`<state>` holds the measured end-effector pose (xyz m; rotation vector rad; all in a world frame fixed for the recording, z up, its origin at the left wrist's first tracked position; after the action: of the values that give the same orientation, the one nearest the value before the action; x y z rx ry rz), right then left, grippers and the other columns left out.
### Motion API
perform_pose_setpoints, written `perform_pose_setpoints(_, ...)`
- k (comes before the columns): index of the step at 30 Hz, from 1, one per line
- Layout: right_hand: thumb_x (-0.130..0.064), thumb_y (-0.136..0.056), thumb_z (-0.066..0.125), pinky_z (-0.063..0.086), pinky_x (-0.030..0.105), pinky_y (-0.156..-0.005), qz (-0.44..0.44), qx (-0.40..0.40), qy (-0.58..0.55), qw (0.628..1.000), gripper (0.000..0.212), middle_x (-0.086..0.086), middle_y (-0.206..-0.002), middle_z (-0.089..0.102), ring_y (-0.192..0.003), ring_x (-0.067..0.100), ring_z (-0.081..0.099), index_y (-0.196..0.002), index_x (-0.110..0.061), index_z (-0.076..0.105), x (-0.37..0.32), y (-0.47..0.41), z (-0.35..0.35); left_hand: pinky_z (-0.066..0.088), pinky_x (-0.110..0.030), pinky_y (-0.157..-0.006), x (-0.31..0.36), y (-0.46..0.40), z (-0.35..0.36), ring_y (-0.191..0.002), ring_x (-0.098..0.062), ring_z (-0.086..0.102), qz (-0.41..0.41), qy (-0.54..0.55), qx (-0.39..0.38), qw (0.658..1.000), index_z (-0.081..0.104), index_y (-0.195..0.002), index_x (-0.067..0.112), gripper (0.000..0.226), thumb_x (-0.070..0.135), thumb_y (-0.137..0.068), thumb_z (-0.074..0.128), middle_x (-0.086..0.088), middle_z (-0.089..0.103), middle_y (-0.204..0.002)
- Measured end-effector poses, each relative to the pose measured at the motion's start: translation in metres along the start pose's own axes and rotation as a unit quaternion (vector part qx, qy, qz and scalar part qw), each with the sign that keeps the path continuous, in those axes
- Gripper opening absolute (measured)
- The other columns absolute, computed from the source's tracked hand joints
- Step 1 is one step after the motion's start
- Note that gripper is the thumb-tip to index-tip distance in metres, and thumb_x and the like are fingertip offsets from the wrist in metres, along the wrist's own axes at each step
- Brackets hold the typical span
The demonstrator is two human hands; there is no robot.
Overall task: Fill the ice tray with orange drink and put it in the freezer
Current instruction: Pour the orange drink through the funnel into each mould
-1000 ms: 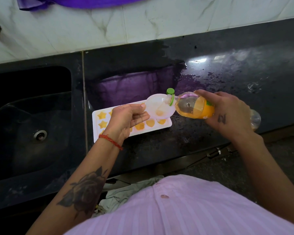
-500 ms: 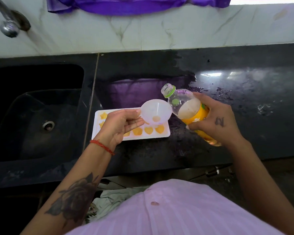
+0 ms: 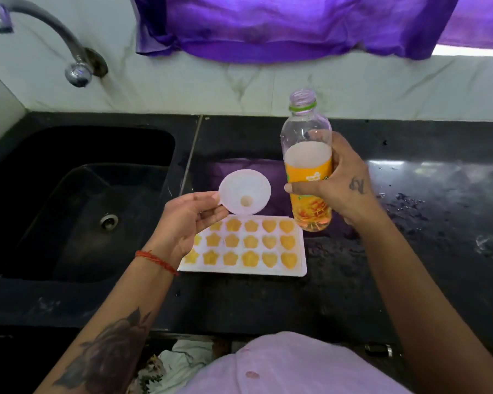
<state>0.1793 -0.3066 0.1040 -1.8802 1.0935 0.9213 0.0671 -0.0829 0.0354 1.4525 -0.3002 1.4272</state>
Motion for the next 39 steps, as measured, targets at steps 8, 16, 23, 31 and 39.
perform_pose_setpoints(8, -0.028, -0.049, 0.090, 0.052, 0.022, -0.076, 0.030, 0.080, -0.023, 0.996, 0.084, -0.012, -0.104, 0.056, -0.096, 0.010, 0.057, -0.120, -0.025, 0.045, 0.021, -0.051, 0.048, 0.058, -0.022, -0.064, 0.022, -0.066, -0.009, -0.078, -0.020, 0.073, 0.083, -0.042, 0.040, 0.995, 0.064, -0.088, 0.004, 0.007, 0.000, -0.084, 0.065, -0.012, 0.071, -0.087)
perform_pose_setpoints(16, -0.032, -0.054, 0.088, 0.047, 0.013, -0.071, 0.060, 0.115, -0.001, 0.992, 0.087, -0.013, -0.108, 0.050, -0.097, 0.009, 0.054, -0.126, -0.024, 0.039, 0.046, -0.050, 0.078, 0.058, -0.028, -0.078, 0.010, -0.117, -0.012, -0.091, -0.021, 0.069, 0.156, -0.142, 0.099, 0.973, 0.064, -0.083, 0.014, 0.013, 0.001, -0.083, 0.066, -0.012, 0.069, -0.094)
perform_pose_setpoints(23, -0.023, -0.061, 0.085, 0.047, 0.029, -0.090, 0.126, -0.002, 0.016, 0.992, 0.091, -0.002, -0.124, 0.053, -0.116, 0.017, 0.052, -0.136, -0.021, 0.033, 0.060, -0.047, 0.073, 0.057, -0.038, -0.083, 0.000, -0.130, -0.023, -0.083, -0.018, 0.067, 0.184, -0.288, 0.096, 0.935, 0.066, -0.079, 0.021, 0.012, 0.013, -0.077, 0.075, -0.002, 0.069, -0.084)
perform_pose_setpoints(31, -0.013, -0.085, 0.060, 0.036, 0.033, -0.104, 0.207, -0.132, 0.336, 0.909, 0.049, 0.008, -0.142, 0.041, -0.127, 0.029, 0.041, -0.131, -0.030, 0.051, 0.122, 0.004, 0.040, 0.050, -0.042, -0.091, 0.034, -0.085, 0.012, -0.112, -0.022, 0.051, 0.403, -0.411, 0.072, 0.814, 0.054, -0.123, 0.020, 0.050, 0.024, -0.077, 0.073, -0.006, 0.048, -0.125)
perform_pose_setpoints(39, -0.002, -0.079, 0.061, 0.049, 0.028, -0.087, 0.157, -0.114, 0.357, 0.914, 0.034, 0.006, -0.108, 0.070, -0.098, 0.025, 0.064, -0.106, -0.020, 0.070, 0.106, 0.010, 0.032, 0.037, -0.036, -0.105, 0.033, -0.064, 0.092, -0.133, -0.017, 0.036, 0.371, -0.429, -0.172, 0.806, 0.018, -0.147, 0.026, 0.094, 0.041, -0.074, 0.075, -0.002, 0.031, -0.150)
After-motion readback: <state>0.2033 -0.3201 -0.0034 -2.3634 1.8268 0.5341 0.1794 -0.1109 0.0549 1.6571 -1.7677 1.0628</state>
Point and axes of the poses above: each hand's wrist, its own y-axis away from the middle knuckle, its own z-axis out of the palm, x = y × z, the point moved 4 cm from there along -y, towards the middle knuckle
